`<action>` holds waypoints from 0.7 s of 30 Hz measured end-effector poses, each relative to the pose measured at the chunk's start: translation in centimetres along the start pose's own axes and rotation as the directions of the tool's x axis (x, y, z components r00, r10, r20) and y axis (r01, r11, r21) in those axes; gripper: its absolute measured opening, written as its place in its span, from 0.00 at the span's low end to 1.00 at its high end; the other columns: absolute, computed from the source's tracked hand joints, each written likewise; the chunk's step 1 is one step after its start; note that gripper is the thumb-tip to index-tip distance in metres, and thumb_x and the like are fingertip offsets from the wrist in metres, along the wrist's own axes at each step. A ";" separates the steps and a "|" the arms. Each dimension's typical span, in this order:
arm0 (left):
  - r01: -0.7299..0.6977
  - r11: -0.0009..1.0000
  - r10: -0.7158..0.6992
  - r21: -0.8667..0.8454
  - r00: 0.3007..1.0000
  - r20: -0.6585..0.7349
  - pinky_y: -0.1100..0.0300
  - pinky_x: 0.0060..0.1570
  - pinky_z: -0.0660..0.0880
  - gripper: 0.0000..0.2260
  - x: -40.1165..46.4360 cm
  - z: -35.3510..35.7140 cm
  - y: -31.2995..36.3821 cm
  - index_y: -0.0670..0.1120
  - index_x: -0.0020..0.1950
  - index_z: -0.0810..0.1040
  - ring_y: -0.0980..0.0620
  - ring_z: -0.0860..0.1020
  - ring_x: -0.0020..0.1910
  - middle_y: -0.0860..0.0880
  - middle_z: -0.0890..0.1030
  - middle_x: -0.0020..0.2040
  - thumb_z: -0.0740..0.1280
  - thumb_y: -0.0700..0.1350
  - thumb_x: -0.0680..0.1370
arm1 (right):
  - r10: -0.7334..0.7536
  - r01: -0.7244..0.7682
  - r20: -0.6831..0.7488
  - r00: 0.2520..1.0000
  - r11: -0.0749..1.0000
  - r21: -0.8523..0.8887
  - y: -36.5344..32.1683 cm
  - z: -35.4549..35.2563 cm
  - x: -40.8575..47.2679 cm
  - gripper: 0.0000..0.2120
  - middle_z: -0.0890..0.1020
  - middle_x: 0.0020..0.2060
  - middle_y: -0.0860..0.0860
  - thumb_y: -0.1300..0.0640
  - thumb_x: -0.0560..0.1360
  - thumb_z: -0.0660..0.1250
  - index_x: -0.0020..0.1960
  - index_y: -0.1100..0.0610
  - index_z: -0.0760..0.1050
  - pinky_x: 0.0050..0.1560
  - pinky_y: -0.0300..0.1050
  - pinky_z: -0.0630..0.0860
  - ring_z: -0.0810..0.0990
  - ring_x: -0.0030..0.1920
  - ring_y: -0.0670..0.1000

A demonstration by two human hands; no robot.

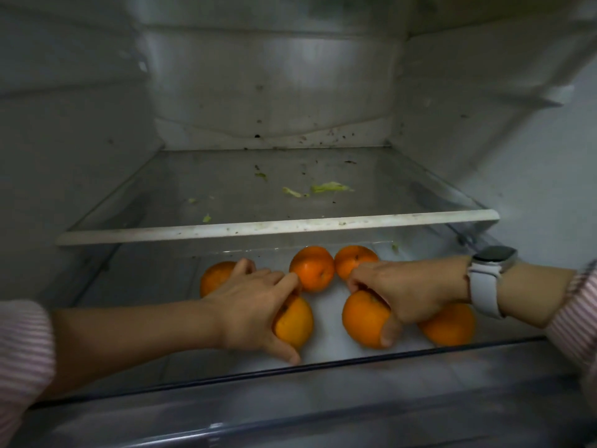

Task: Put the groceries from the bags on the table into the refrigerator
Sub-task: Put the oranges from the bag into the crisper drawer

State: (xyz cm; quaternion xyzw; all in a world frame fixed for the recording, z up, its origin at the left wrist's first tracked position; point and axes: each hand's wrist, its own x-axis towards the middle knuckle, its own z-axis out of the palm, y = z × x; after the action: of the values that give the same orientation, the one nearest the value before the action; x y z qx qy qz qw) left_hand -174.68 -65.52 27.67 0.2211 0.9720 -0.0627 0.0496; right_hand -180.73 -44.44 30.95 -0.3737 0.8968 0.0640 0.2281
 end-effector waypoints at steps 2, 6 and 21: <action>0.000 1.000 0.000 0.000 0.998 0.055 0.53 0.59 0.58 0.32 0.2 -0.4 0.2 0.51 0.60 0.62 0.51 0.69 0.57 0.51 0.72 0.59 0.65 0.69 0.66 | 0.026 -0.027 0.069 0.997 0.999 0.021 -0.1 -0.2 0.3 0.32 0.68 0.53 0.47 0.49 0.66 0.75 0.64 0.51 0.62 0.52 0.42 0.69 0.70 0.54 0.49; -0.021 0.993 0.045 -0.117 0.979 0.201 0.54 0.66 0.61 0.38 0.8 -2.5 0.7 0.50 0.71 0.58 0.50 0.65 0.65 0.50 0.64 0.69 0.68 0.65 0.68 | 0.096 -0.111 0.136 0.986 0.988 0.107 -0.7 -2.2 -0.9 0.32 0.68 0.64 0.45 0.47 0.70 0.70 0.70 0.47 0.61 0.58 0.39 0.64 0.69 0.63 0.48; 0.100 0.972 -0.188 -0.213 0.875 -0.445 0.55 0.52 0.74 0.15 -6.8 -10.1 5.1 0.52 0.56 0.77 0.54 0.78 0.49 0.55 0.80 0.49 0.65 0.58 0.74 | -0.008 0.247 -0.736 0.677 0.944 0.217 -5.9 -1.6 -10.5 0.10 0.80 0.41 0.41 0.48 0.73 0.64 0.52 0.47 0.78 0.46 0.34 0.72 0.77 0.41 0.39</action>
State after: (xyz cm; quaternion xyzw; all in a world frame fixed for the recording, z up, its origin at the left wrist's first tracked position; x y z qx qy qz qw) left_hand -167.04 -62.35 37.96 0.1510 0.9710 0.0778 -0.1680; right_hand -170.70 -42.36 37.48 -0.3917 0.8834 -0.2419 -0.0875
